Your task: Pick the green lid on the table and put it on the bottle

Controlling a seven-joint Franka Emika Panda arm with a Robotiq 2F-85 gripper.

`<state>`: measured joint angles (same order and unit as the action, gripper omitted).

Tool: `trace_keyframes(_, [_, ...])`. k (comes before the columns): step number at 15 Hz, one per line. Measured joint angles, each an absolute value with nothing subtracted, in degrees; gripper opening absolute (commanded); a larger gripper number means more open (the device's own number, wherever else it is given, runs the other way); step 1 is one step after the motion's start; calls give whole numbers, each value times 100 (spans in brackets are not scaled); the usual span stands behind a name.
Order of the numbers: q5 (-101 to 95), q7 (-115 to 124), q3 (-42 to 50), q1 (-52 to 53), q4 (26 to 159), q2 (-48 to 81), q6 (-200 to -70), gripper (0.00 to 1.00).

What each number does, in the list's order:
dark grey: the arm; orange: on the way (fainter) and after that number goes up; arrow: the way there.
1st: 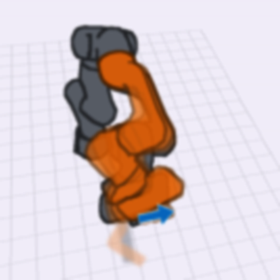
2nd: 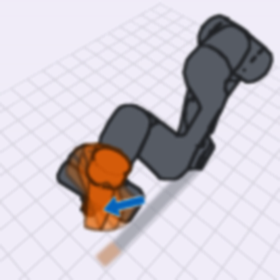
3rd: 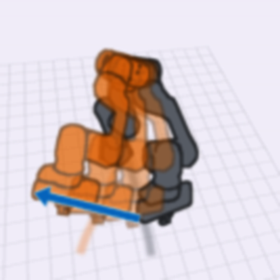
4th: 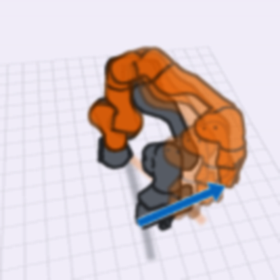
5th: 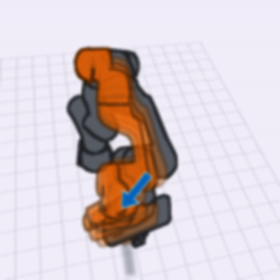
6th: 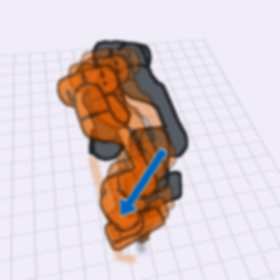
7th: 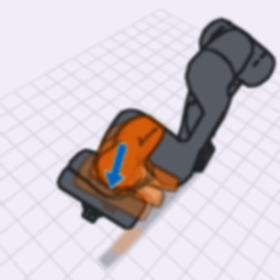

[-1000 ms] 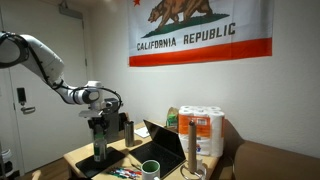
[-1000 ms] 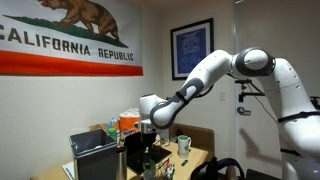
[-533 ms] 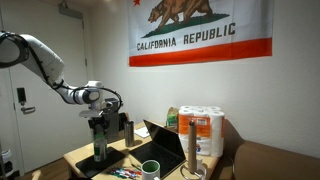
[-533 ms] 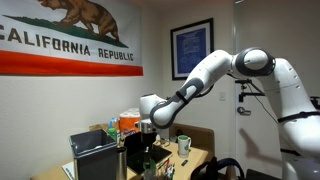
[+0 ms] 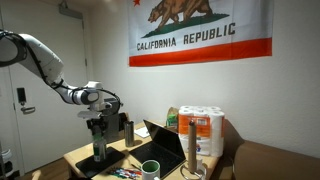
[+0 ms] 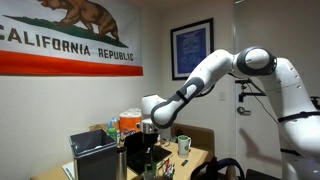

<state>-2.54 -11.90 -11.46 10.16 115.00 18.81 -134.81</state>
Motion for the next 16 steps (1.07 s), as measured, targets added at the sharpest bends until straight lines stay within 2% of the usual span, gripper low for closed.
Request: trace_keyframes(16, [-213, -1212, -1137, 934, 11800, 1730, -13768, 39])
